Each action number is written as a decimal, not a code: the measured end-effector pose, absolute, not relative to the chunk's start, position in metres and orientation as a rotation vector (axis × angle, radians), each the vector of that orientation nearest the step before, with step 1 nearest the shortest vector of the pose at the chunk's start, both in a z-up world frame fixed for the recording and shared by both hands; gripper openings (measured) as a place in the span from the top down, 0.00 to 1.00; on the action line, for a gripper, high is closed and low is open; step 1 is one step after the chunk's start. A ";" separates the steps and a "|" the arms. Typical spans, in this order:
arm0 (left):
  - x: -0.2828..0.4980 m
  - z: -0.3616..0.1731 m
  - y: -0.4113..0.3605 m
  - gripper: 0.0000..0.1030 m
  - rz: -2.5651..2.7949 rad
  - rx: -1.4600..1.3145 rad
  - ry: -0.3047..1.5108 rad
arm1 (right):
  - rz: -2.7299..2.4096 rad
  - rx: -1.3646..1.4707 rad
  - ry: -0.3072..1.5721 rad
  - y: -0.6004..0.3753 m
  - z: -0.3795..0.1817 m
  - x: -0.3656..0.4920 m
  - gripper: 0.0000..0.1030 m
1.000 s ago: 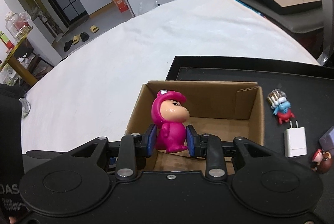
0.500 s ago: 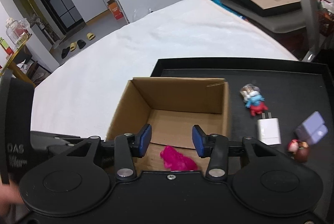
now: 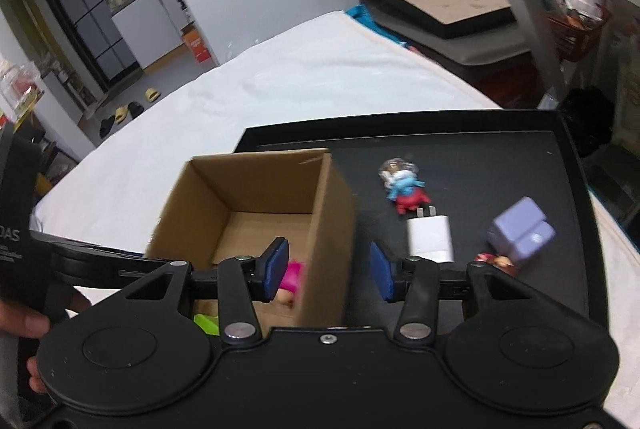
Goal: Organize rigid objects
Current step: 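Move the right tool to the lavender block and close on it, then lift the lavender block with the right tool and lower it into the box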
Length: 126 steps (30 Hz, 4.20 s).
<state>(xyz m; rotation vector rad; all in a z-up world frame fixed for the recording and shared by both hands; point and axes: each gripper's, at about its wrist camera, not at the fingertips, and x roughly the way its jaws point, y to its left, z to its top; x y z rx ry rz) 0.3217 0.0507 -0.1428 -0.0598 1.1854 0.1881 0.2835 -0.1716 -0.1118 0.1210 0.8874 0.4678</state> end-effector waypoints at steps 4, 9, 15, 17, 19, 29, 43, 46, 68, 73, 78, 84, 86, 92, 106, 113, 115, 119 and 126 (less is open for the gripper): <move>0.323 -0.143 0.041 0.45 0.177 -0.019 1.193 | 0.436 0.129 0.848 -0.190 -0.117 0.286 0.55; 0.327 -0.144 0.036 0.41 0.180 -0.003 1.201 | 0.402 0.123 0.841 -0.208 -0.132 0.292 0.55; 0.331 -0.143 0.033 0.40 0.202 0.026 1.202 | 0.372 0.091 0.833 -0.223 -0.140 0.296 0.51; 0.332 -0.144 0.033 0.40 0.210 0.033 1.206 | 0.374 0.109 0.821 -0.231 -0.140 0.298 0.47; 0.334 -0.145 0.032 0.39 0.218 0.035 1.216 | 0.369 0.103 0.804 -0.237 -0.140 0.300 0.44; 0.345 -0.151 0.021 0.37 0.239 0.090 1.227 | 0.302 0.098 0.830 -0.260 -0.166 0.323 0.33; 0.349 -0.158 0.020 0.36 0.245 0.099 1.255 | 0.240 0.056 0.886 -0.256 -0.201 0.353 0.33; 0.348 -0.157 0.021 0.36 0.240 0.093 1.256 | 0.252 0.062 0.885 -0.254 -0.206 0.355 0.50; 0.337 -0.142 0.045 0.36 0.238 0.023 1.210 | 0.213 0.049 0.822 -0.260 -0.173 0.332 0.56; 0.334 -0.137 0.046 0.36 0.225 0.016 1.196 | 0.220 0.046 0.813 -0.254 -0.163 0.325 0.56; 0.329 -0.136 0.048 0.36 0.212 -0.011 1.192 | 0.223 0.059 0.795 -0.244 -0.150 0.320 0.56; 0.323 -0.135 0.048 0.36 0.187 -0.018 1.179 | 0.265 0.053 0.769 -0.223 -0.135 0.311 0.56; 0.323 -0.134 0.051 0.36 0.192 -0.030 1.174 | 0.272 0.059 0.770 -0.215 -0.130 0.311 0.56; 0.319 -0.128 0.060 0.36 0.187 -0.033 1.155 | 0.302 0.092 0.763 -0.187 -0.113 0.314 0.56; 0.323 -0.149 0.083 0.39 0.172 -0.120 1.177 | 0.459 0.054 0.765 -0.121 -0.096 0.299 0.56; 0.327 -0.151 0.088 0.64 0.141 -0.171 1.175 | 0.490 0.035 0.785 -0.098 -0.103 0.304 0.56; 0.329 -0.155 0.088 0.77 0.132 -0.166 1.183 | 0.505 0.039 0.797 -0.092 -0.107 0.305 0.56; 0.332 -0.164 0.092 0.89 0.127 -0.191 1.201 | 0.537 0.038 0.825 -0.080 -0.115 0.306 0.56; 0.333 -0.165 0.094 0.89 0.119 -0.194 1.205 | 0.576 0.038 0.859 -0.065 -0.130 0.309 0.56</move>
